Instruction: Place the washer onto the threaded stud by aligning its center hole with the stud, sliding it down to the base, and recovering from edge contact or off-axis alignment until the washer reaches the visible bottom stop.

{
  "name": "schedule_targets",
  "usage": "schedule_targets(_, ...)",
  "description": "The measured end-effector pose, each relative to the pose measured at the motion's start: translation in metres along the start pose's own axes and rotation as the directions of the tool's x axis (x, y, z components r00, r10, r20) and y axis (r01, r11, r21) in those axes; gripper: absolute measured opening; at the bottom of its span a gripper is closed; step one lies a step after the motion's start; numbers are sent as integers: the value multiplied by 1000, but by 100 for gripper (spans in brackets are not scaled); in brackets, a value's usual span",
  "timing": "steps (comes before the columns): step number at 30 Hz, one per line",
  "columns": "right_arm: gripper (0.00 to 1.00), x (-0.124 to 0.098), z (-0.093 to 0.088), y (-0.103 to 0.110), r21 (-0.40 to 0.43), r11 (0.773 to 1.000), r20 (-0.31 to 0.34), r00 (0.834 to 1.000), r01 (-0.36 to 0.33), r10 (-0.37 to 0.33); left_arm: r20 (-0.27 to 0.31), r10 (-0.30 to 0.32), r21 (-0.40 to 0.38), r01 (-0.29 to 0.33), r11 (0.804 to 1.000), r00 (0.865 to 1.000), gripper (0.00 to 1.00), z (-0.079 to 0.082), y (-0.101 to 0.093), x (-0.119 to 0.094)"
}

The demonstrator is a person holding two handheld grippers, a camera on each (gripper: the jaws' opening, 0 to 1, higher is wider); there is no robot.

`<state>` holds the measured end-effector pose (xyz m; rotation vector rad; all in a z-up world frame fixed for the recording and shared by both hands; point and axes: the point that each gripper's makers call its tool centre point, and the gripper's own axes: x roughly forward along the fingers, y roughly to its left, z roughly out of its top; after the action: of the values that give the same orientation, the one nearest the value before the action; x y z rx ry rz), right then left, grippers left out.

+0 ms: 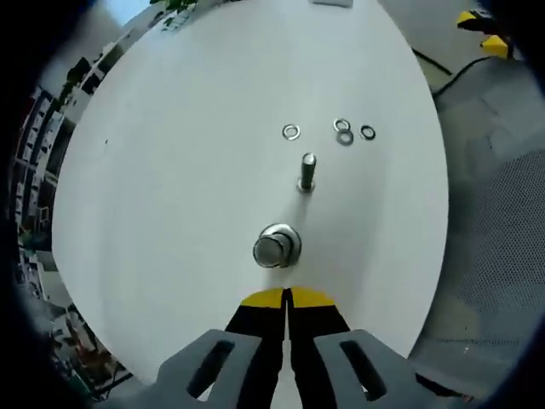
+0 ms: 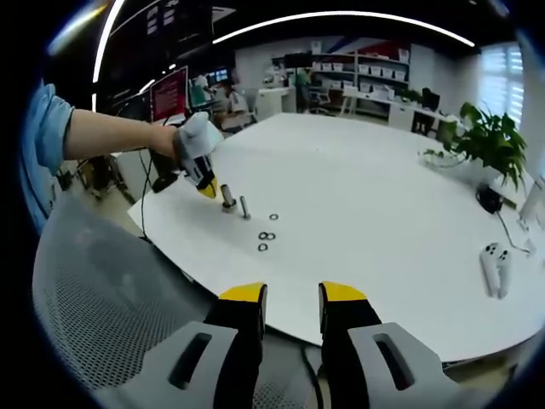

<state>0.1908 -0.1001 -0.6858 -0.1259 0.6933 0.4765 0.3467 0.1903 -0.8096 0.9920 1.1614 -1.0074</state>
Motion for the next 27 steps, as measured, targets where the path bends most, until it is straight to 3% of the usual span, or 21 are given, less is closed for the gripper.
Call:
schedule_targets(7, 27, 0, -1, 1, -8, 1000, -8, 1000, -3, 3, 64, -11, -55, 14, 998, 998, 0, 14, -8, -13)
schedule_targets(15, 27, 1, 1, 5, -28, 999, 1, 1000, -26, 26, 152, 23, -116, -6, 993, 988, 0, 21, -23, -48)
schedule_targets(23, 27, 2, 3, 12, -54, 996, 11, 998, -64, 64, 253, 89, -202, -37, 979, 963, 0, 19, -49, -102)
schedule_targets(27, 27, 2, 4, 16, -67, 994, 15, 996, -82, 83, 308, 137, -256, -56, 965, 941, 0, 14, -64, -126)
